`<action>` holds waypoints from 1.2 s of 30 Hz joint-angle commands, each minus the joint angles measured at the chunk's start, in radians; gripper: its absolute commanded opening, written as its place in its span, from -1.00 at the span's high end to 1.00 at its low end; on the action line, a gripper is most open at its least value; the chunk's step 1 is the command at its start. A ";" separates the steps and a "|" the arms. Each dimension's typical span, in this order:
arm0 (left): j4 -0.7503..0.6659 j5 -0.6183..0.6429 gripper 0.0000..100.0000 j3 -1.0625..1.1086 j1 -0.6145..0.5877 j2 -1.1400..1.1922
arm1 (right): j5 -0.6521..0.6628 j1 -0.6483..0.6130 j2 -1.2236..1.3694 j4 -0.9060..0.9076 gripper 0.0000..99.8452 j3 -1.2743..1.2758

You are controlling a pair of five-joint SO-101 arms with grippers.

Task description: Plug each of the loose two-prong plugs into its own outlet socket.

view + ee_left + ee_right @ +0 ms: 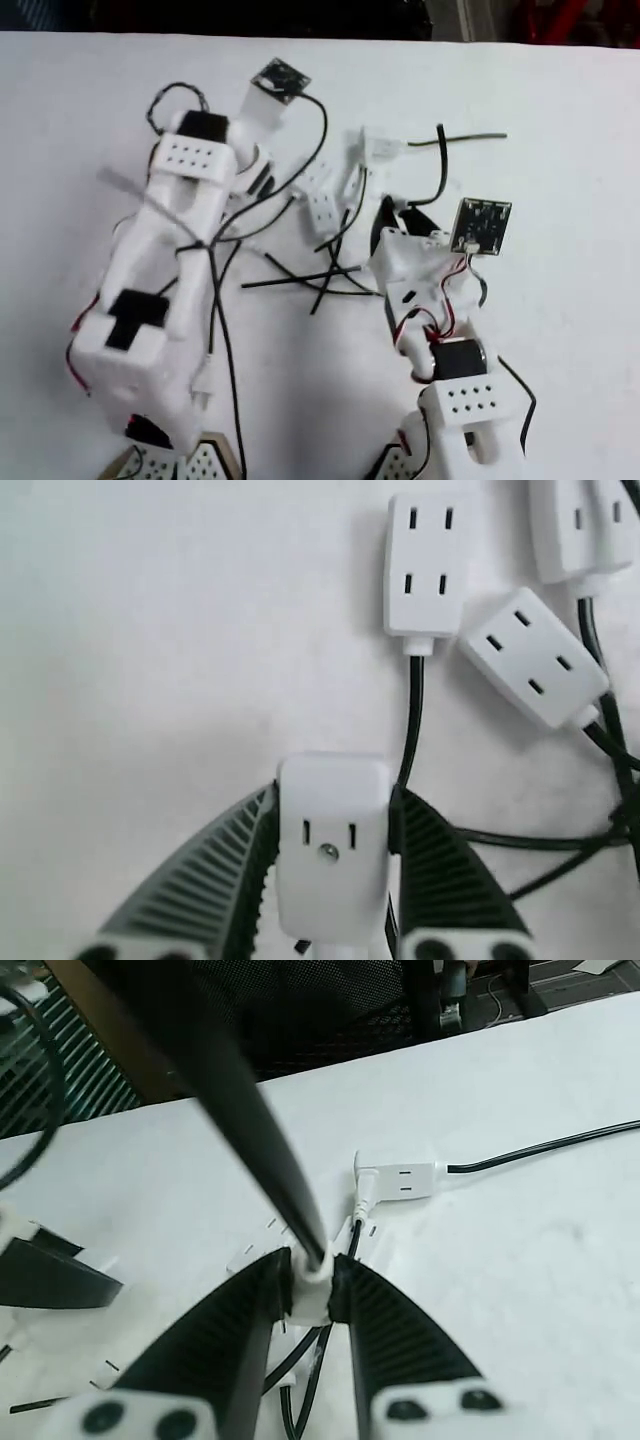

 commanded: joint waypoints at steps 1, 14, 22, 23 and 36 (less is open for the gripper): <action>0.144 -0.011 0.94 -0.012 -0.012 -0.205 | 0.003 0.010 -0.019 -0.022 0.97 -0.006; 0.206 -0.014 0.94 0.400 0.099 -0.587 | 0.003 0.010 -0.019 -0.018 0.97 -0.005; -0.140 -0.011 0.93 0.990 0.197 -0.869 | 0.003 0.010 -0.019 -0.018 0.97 -0.005; -0.169 -0.012 0.93 1.039 0.205 -0.886 | 0.003 0.010 -0.019 -0.018 0.97 -0.005; -0.239 -0.011 0.50 1.172 0.189 -0.911 | 0.003 0.008 -0.019 -0.018 0.97 -0.005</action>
